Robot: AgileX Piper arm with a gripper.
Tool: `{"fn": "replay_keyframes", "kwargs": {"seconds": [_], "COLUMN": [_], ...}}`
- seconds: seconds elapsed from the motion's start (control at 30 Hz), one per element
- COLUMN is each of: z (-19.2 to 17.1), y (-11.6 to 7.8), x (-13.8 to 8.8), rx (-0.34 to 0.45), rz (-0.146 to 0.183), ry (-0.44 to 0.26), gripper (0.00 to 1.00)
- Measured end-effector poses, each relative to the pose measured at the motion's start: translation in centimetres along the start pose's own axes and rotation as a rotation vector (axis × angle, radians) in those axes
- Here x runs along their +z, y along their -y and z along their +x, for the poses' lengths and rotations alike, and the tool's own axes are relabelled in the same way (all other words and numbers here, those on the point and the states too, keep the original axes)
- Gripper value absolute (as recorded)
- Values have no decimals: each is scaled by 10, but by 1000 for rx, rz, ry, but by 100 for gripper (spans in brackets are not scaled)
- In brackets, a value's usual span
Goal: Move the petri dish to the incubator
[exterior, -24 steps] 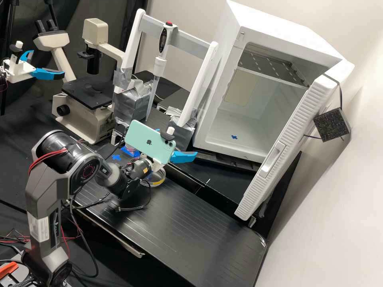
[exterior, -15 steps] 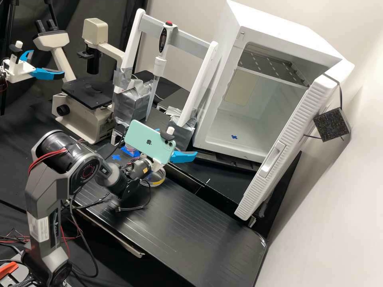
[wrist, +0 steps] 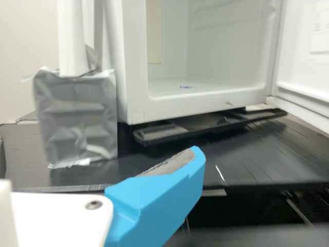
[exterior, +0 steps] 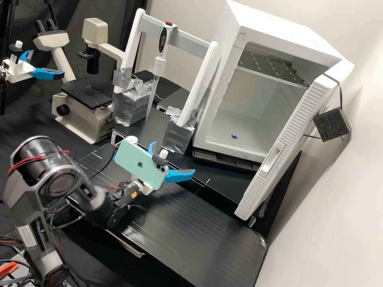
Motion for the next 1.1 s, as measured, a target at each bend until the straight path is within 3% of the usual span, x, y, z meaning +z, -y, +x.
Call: {"fn": "replay_keyframes", "kwargs": {"seconds": [0.27,0.33,0.53,1.0,1.1], "z": [-45,-47,-46,-40,-40], "y": [5,3,7,21,22], "x": [-5,-8,-11,1,2], "rx": [-43,-36,-63,-149,-153], "rz": [-25,-37,-31,-35,-54], "ry": [-34,-52,-84,-39,-36], "gripper": [100,100,100,100,100]}}
